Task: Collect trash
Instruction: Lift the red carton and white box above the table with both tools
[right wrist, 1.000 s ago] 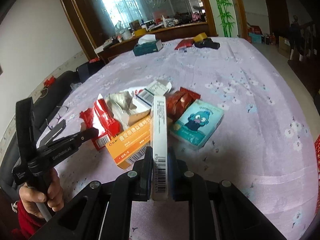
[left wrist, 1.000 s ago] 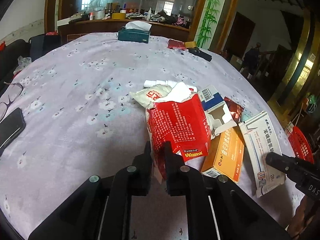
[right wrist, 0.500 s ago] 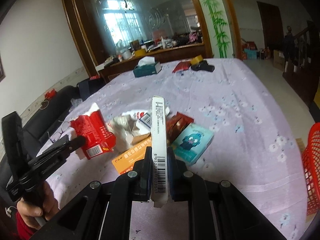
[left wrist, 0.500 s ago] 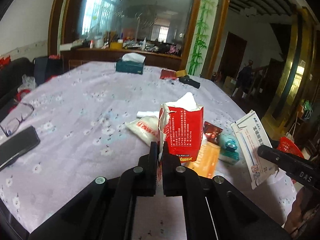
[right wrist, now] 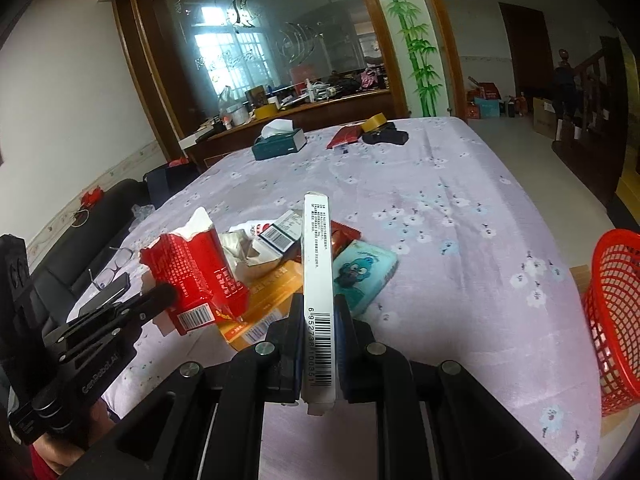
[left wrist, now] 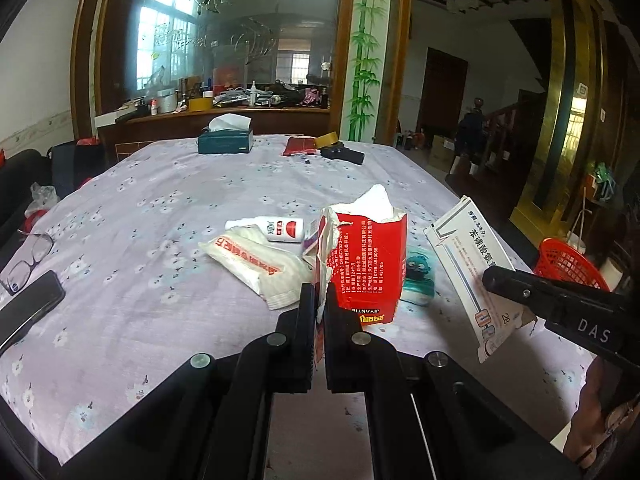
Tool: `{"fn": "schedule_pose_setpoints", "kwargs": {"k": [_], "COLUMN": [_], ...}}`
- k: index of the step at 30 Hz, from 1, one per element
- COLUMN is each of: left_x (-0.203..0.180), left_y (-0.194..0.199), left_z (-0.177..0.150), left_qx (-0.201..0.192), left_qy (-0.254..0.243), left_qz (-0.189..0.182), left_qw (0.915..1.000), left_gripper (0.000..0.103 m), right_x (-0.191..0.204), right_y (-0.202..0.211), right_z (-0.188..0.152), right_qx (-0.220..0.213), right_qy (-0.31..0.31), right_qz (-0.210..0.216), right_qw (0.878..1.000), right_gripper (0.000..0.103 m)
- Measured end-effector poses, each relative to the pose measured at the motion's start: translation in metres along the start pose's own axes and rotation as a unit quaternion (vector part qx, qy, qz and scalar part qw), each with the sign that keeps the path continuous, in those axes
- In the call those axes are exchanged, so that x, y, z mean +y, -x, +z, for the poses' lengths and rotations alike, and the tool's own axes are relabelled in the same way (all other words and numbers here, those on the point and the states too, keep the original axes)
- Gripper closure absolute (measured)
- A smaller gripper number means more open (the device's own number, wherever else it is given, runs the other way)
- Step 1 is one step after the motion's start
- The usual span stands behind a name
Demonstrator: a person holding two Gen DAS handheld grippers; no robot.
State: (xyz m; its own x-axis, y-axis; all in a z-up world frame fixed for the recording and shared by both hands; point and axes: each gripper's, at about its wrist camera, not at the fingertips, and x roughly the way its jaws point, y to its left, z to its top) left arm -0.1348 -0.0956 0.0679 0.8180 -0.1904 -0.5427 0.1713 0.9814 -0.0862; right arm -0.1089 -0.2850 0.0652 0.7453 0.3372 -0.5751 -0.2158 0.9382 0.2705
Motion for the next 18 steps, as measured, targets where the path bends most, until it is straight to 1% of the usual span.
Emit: {"fn": "schedule_pose_setpoints", "kwargs": {"k": [13,16,18], "left_x": [-0.012,-0.013,-0.014], "left_y": [-0.001,-0.001,-0.002], "left_z": [-0.002,-0.002,-0.002], "left_qx": [0.008,0.009,0.01], "left_qy": [-0.012,-0.013,-0.013], "left_qz": [-0.004,-0.004,-0.004], "left_qw": [0.9999,0.9999,0.9999], "left_gripper": [0.1,0.1,0.1], "right_x": [-0.01,-0.012,-0.012], "right_y": [0.009,0.011,0.012], "right_z": [-0.008,-0.008,-0.007], "right_qx": [0.001,-0.003,-0.006], "right_qy": [-0.005,-0.004,0.0], "right_qz": [-0.017,-0.023,-0.034], "right_qw": [1.0,1.0,0.999], "right_gripper": [0.089,0.089,0.089]}}
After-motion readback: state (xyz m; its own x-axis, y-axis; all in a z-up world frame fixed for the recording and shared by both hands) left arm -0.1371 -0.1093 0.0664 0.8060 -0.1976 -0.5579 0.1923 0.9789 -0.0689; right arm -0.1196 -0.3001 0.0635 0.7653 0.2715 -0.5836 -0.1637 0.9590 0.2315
